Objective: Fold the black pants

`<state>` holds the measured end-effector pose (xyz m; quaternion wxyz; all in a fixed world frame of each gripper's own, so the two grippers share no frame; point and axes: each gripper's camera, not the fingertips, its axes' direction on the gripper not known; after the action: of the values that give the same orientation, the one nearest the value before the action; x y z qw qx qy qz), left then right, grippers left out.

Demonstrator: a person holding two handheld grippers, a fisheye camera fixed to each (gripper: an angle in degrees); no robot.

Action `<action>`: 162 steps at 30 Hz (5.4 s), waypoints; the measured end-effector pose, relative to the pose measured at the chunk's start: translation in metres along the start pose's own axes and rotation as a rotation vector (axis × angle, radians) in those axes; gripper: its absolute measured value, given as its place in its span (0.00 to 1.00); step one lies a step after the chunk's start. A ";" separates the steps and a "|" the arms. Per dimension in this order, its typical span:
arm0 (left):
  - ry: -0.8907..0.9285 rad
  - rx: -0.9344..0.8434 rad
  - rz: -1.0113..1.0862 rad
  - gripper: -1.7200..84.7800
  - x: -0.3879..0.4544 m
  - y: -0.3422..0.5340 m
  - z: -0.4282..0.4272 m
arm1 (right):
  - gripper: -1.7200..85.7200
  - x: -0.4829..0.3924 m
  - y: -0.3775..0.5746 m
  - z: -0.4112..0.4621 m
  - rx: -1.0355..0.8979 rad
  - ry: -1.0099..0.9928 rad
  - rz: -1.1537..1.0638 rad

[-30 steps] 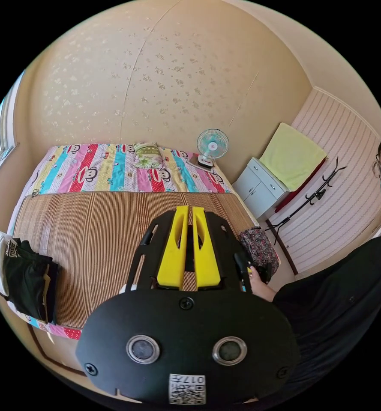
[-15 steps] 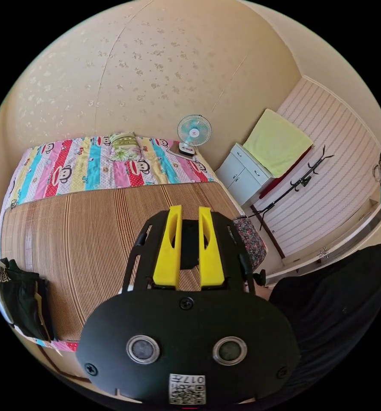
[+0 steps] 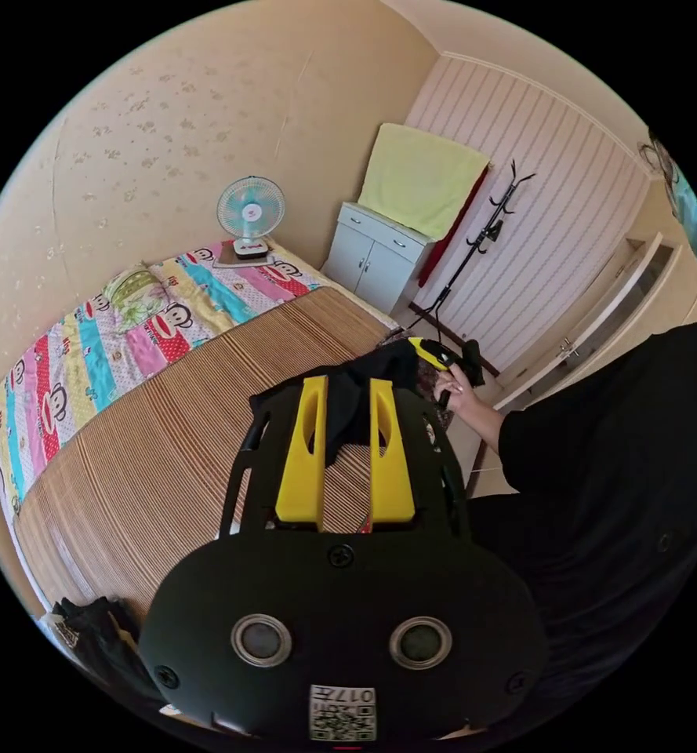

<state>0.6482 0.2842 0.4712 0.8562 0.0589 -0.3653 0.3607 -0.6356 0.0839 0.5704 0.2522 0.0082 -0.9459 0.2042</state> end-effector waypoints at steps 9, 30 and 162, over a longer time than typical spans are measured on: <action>-0.094 -0.103 0.104 0.20 0.023 -0.053 0.058 | 0.03 -0.129 -0.004 0.099 -0.231 -0.271 -0.210; 0.215 0.531 0.087 0.02 -0.025 -0.074 -0.168 | 0.05 -0.374 0.028 0.069 -0.251 -0.286 -0.886; -0.013 -0.653 -0.908 0.08 -0.369 0.496 0.050 | 0.11 0.087 0.298 0.426 -1.276 0.822 0.301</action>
<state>0.1173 0.4172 0.1805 0.8972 -0.0557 -0.4011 -0.1762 -0.9487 0.1987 0.1620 0.5086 -0.3437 -0.7017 -0.3617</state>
